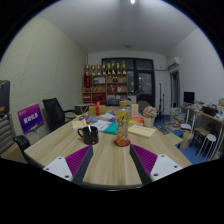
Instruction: Pour water
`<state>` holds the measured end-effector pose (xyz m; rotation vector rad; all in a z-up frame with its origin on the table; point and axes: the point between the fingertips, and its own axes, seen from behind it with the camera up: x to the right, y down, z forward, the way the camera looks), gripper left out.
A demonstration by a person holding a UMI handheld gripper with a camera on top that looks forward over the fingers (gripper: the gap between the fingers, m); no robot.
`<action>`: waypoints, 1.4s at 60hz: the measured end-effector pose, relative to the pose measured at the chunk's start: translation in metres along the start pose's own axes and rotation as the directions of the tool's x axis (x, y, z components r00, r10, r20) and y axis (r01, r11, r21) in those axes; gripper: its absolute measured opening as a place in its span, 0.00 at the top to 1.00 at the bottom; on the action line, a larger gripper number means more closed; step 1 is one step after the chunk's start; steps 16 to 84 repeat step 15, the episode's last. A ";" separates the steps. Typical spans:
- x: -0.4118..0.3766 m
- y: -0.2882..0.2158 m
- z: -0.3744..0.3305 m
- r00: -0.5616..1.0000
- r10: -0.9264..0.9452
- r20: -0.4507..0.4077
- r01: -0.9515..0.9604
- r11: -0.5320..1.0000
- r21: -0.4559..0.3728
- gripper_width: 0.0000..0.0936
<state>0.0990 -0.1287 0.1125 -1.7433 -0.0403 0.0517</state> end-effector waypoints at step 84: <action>-0.012 0.000 -0.081 0.999 0.035 0.001 -0.035 0.999 0.023 0.11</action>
